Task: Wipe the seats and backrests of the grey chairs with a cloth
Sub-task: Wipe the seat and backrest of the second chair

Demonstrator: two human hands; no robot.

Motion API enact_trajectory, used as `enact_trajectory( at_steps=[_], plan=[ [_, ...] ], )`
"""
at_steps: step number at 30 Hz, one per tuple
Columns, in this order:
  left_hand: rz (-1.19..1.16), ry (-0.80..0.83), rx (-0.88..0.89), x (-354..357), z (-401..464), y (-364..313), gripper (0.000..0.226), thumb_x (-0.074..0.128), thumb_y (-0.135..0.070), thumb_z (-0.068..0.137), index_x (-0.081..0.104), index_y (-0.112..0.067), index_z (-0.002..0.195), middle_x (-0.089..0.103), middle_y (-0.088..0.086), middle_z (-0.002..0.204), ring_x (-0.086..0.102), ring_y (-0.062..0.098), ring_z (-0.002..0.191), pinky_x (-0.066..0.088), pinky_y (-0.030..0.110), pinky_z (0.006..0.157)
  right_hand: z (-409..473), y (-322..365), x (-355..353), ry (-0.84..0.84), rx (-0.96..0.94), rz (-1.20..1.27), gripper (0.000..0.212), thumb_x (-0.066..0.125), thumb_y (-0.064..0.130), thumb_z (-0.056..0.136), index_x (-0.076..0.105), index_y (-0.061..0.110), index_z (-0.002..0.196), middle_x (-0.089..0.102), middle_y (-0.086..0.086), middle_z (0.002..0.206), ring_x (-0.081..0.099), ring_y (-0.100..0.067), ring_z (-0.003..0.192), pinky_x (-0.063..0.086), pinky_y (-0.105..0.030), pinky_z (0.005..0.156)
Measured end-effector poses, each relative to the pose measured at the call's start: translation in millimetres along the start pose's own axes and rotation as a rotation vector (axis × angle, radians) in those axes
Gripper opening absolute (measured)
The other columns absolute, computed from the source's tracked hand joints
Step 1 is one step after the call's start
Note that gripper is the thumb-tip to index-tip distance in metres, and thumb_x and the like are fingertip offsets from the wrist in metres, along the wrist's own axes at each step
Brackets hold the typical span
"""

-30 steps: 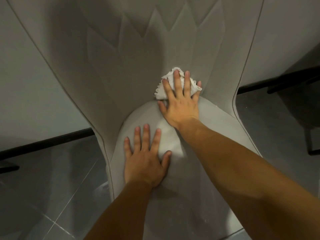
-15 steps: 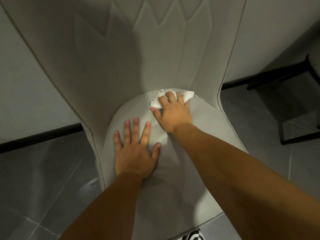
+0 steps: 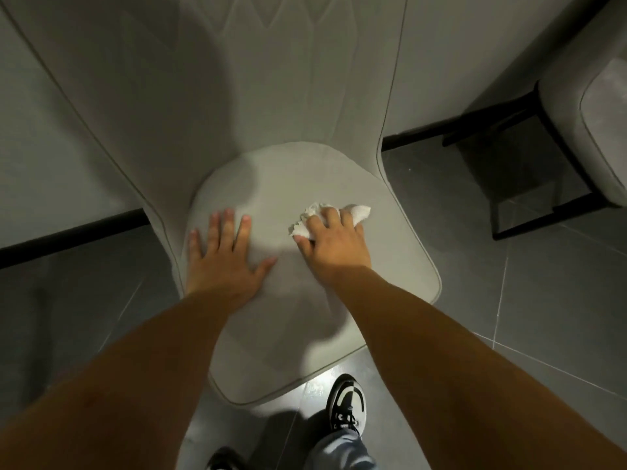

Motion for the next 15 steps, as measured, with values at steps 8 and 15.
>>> enact_trajectory(
  at_steps=[8, 15],
  plan=[
    [0.071, 0.262, -0.028, -24, -72, 25, 0.082, 0.003, -0.076, 0.085, -0.001, -0.030, 0.153, -0.008, 0.010, 0.160, -0.014, 0.029, 0.145, -0.007, 0.056, 0.113, -51, -2, -29, 0.359, 0.056, -0.132, 0.049, 0.042, 0.052, 0.095, 0.052, 0.023, 0.134, 0.044, -0.010, 0.134, 0.036, -0.038, 0.131, 0.037, -0.051, 0.102],
    [0.133, 0.326, 0.057, -77, -117, 12, 0.072, 0.019, -0.057, 0.094, 0.008, -0.018, 0.153, -0.001, 0.014, 0.160, -0.011, 0.033, 0.145, -0.004, 0.059, 0.113, -86, 29, -70, 0.403, 0.064, -0.109, 0.052, 0.050, 0.059, 0.089, 0.054, 0.025, 0.129, 0.044, -0.009, 0.134, 0.038, -0.033, 0.125, 0.039, -0.049, 0.097]
  ],
)
Point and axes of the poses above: each hand's wrist, its own z-axis towards the middle knuckle, its own x-axis out of the palm, y = z × x, the point moved 5 cm from there along z, towards the middle knuckle
